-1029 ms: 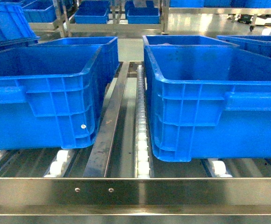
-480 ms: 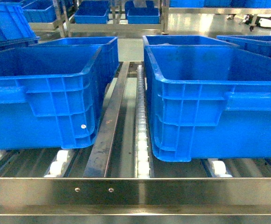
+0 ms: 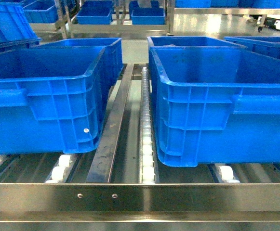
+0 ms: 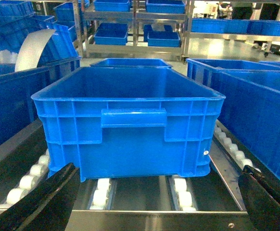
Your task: Sort blue parts and orange caps into right shelf containers
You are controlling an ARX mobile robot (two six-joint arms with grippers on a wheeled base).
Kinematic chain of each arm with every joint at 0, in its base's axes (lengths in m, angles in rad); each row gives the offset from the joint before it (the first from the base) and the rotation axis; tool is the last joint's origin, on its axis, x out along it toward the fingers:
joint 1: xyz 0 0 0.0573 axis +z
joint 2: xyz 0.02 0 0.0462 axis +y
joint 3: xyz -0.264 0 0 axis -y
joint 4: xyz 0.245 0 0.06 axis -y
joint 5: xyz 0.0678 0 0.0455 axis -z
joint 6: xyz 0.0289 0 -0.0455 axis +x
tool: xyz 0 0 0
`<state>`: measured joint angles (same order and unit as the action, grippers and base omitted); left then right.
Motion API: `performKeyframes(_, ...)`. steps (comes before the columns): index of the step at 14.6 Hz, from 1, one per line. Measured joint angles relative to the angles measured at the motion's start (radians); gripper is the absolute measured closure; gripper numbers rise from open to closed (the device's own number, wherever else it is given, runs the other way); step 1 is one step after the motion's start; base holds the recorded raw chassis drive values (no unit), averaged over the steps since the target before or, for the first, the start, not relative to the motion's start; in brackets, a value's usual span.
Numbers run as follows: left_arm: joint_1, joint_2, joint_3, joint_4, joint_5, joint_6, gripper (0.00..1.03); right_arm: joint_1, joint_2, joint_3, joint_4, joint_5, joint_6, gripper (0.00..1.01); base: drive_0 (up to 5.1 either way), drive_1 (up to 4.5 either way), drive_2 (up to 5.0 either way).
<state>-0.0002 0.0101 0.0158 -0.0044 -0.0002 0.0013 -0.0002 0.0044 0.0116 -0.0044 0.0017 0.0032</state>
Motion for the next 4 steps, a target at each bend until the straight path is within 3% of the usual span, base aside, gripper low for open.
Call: performKeyframes(4,0.000,0.000,0.000,0.000,0.000,0.000,0.05,0.000,0.000,0.000,0.000,0.000,0.000,0.03,0.0,0.00,0.0)
